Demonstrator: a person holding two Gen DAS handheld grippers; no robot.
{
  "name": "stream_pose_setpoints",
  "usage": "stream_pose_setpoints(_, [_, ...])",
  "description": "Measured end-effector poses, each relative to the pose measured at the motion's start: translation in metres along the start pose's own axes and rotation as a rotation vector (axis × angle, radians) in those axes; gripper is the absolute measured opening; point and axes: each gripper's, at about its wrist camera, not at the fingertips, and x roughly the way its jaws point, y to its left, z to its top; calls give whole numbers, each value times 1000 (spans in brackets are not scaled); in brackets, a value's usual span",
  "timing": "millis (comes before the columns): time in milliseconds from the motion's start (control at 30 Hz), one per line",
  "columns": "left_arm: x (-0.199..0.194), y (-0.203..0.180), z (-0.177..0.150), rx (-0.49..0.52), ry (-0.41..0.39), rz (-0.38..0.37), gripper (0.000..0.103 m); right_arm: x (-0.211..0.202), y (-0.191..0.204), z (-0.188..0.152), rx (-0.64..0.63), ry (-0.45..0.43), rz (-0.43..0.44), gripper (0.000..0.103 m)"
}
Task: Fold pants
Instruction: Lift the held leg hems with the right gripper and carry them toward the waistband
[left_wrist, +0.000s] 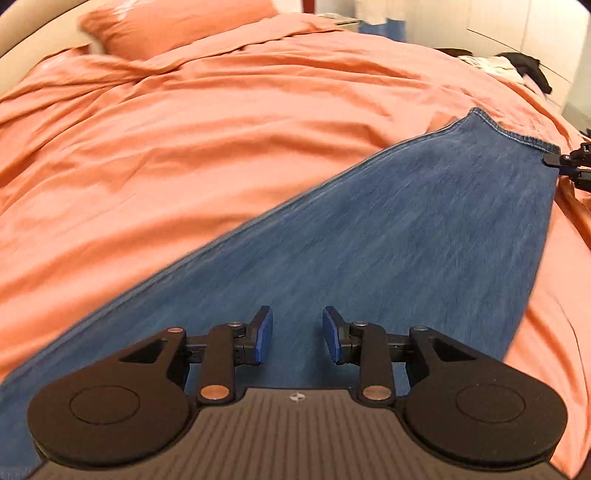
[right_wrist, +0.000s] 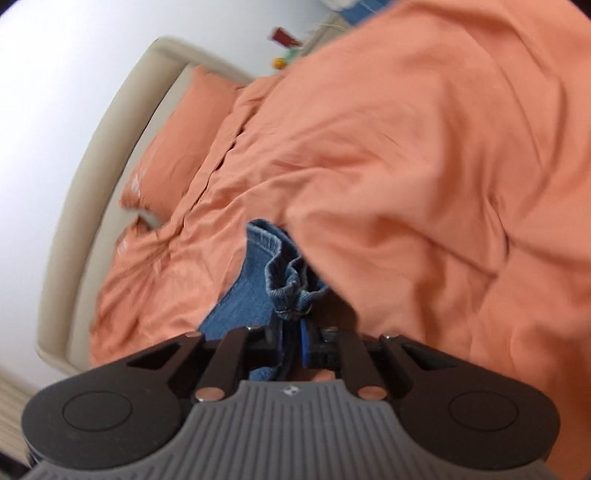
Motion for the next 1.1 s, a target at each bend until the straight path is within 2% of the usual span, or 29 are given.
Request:
stream_pose_setpoints(133, [31,-10,22,33,-13,16,38,4,6,3,-61,14,-33,4])
stream_pose_setpoints(467, [79,-5,43,-34,-66,82,36,11,14,8,-163,51,-65,4])
stream_pose_setpoints(600, [77,-10,41,-36,-94,111,36,12,23,11,-195,44,-77,3])
stream_pose_setpoints(667, [63,-15,38,-22,-131,122,31,11,29,12,-202,36,-80,3])
stream_pose_setpoints(800, [29,-31,28,23,-156,35,31,5,44,14,-229,22,-82,3])
stream_pose_setpoints(900, [15,-51,12,67,-126,-42,28,1,56,15,-244,12,-88,3])
stream_pose_setpoints(1033, [2,-70,-20,98,-88,-88,23,-6,78,16,-280,-8,-86,3])
stream_pose_setpoints(1100, [-4,-75,-35,70,-80,-110,22,-9,90,16,-312,-21,-86,3])
